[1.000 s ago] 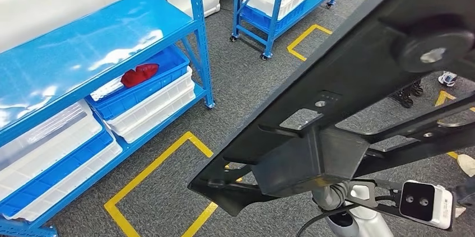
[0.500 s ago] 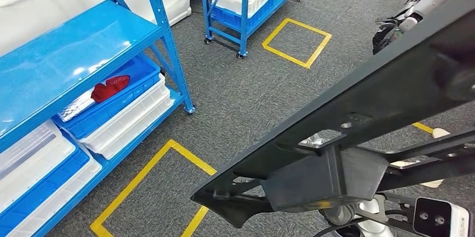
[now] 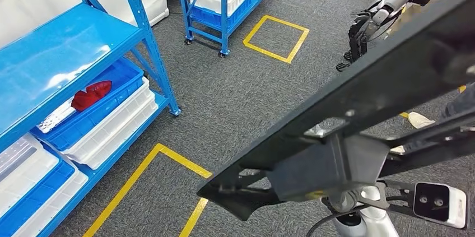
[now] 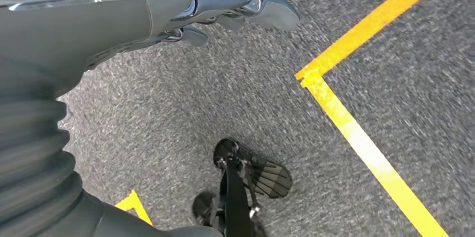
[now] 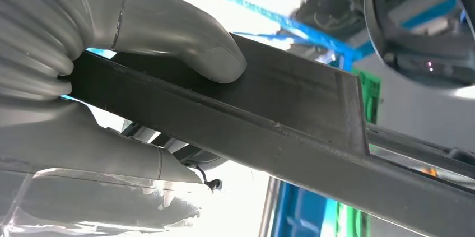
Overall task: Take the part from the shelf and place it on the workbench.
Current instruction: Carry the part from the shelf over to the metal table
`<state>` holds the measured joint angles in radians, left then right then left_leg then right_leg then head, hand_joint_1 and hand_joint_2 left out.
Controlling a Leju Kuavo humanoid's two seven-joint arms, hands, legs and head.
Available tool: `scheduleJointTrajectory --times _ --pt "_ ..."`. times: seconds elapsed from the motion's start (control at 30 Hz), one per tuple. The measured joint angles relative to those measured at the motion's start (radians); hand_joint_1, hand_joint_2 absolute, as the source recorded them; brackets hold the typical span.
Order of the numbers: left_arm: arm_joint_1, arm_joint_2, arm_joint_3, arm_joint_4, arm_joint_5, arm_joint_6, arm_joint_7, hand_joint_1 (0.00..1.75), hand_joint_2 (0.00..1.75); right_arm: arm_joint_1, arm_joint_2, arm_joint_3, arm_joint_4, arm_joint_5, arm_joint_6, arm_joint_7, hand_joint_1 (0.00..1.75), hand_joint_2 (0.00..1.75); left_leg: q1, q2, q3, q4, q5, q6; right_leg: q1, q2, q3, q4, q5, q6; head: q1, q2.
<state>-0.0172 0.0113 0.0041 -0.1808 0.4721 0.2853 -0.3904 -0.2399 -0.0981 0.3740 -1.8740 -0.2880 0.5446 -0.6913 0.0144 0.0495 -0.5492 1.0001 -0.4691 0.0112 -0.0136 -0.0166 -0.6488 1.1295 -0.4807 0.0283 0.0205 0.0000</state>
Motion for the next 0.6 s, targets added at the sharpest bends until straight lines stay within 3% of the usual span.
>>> scheduleJointTrajectory --times 0.07,0.17,0.23,0.33,0.37,0.4,0.43,0.47,0.53,0.6 --pt "-0.002 0.0 0.002 0.0 0.001 0.001 0.0 0.0 1.75 -0.032 0.006 0.0 0.014 -0.013 -0.014 0.011 1.75 1.75 -0.004 0.009 0.003 0.001 -0.003 -0.009 0.007 -0.019 0.054 -0.104 0.031 -0.013 -0.001 0.0" --pt "-0.004 -0.001 0.003 0.0 0.001 0.001 0.001 0.0 1.75 -0.051 0.011 0.001 0.023 -0.019 -0.023 0.029 1.75 1.75 -0.004 0.019 0.005 0.0 -0.006 -0.028 0.013 -0.007 0.06 -0.123 0.035 -0.031 -0.002 0.0" --pt "-0.005 -0.002 0.003 0.0 -0.002 -0.002 0.001 0.0 1.75 -0.053 0.014 0.002 0.026 -0.02 -0.024 0.034 1.75 1.75 -0.001 0.004 -0.006 0.03 -0.03 -0.037 0.009 0.004 0.064 -0.133 0.041 -0.043 -0.003 0.0" --pt "-0.003 -0.006 0.003 0.0 -0.007 -0.004 0.0 0.0 1.75 -0.055 0.02 0.004 0.03 -0.02 -0.021 0.035 1.75 1.75 0.001 -0.034 -0.09 0.211 -0.12 -0.042 0.011 0.021 0.068 -0.137 0.042 -0.056 -0.008 0.0" --pt "-0.002 -0.006 0.003 0.0 -0.008 -0.004 0.0 0.0 1.75 -0.054 0.021 0.004 0.032 -0.02 -0.019 0.035 1.75 1.75 0.001 -0.038 -0.12 0.268 -0.137 -0.043 0.012 0.029 0.068 -0.136 0.041 -0.057 -0.008 0.0" --pt "0.0 -0.006 0.003 0.0 -0.009 -0.003 0.0 0.0 1.75 -0.053 0.021 0.005 0.034 -0.019 -0.016 0.035 1.75 1.75 0.001 -0.04 -0.136 0.294 -0.135 -0.043 0.013 0.039 0.069 -0.135 0.04 -0.057 -0.008 0.0" --pt "0.001 -0.007 0.003 0.0 -0.01 -0.002 0.0 0.0 1.75 -0.053 0.021 0.006 0.036 -0.018 -0.015 0.036 1.75 1.75 0.001 -0.041 -0.133 0.279 -0.113 -0.042 0.014 0.049 0.07 -0.133 0.039 -0.057 -0.008 0.0" --pt "0.002 -0.007 0.003 0.0 -0.011 -0.001 0.0 0.0 1.75 -0.053 0.022 0.007 0.036 -0.018 -0.014 0.036 1.75 1.75 0.001 -0.044 -0.112 0.227 -0.077 -0.041 0.014 0.059 0.072 -0.131 0.038 -0.055 -0.009 0.0" --pt "0.003 -0.007 0.003 0.0 -0.013 0.003 0.002 0.0 1.75 -0.053 0.023 0.009 0.036 -0.023 -0.015 0.037 1.75 1.75 0.004 -0.072 -0.052 0.088 -0.012 -0.036 0.014 0.077 0.072 -0.124 0.033 -0.049 -0.009 0.0" --pt "0.002 -0.007 0.002 0.0 -0.015 0.008 0.006 0.0 1.75 -0.053 0.025 0.012 0.036 -0.03 -0.017 0.04 1.75 1.75 0.004 -0.097 -0.023 0.02 0.006 -0.03 0.014 0.091 0.065 -0.117 0.03 -0.039 -0.009 0.0"
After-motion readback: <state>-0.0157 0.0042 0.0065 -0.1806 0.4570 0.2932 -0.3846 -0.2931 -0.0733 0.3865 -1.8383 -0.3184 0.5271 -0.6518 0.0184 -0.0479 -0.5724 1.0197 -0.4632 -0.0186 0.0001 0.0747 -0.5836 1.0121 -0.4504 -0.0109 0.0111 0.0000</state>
